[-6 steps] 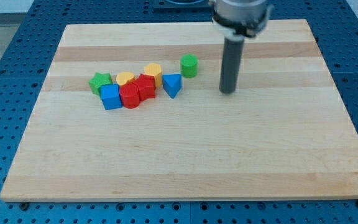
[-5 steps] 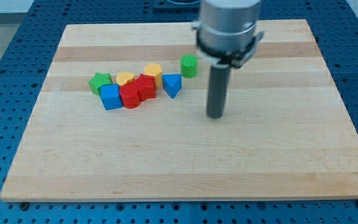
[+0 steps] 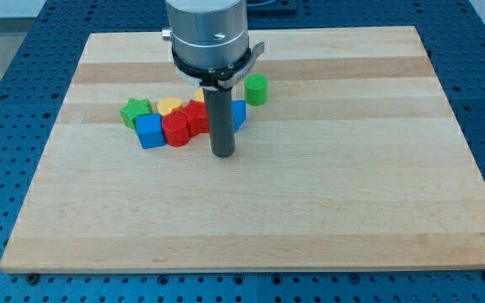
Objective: Slightly push the blue triangle towards the top of the board
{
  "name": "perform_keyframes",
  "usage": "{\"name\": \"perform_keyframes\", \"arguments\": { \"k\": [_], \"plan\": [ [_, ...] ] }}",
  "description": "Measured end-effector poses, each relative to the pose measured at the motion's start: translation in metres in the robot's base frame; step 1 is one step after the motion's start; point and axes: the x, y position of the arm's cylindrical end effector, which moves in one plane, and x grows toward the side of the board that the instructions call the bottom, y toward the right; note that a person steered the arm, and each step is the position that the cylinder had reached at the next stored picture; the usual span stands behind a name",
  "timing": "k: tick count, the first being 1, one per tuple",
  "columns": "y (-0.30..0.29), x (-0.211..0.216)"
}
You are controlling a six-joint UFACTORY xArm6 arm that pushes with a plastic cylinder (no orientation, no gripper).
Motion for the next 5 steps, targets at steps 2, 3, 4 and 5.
{"name": "perform_keyframes", "arguments": {
  "k": [2, 3, 4, 5],
  "plan": [
    [0.000, -0.019],
    [0.001, -0.019],
    [0.001, -0.031],
    [0.001, -0.033]
  ]
}}
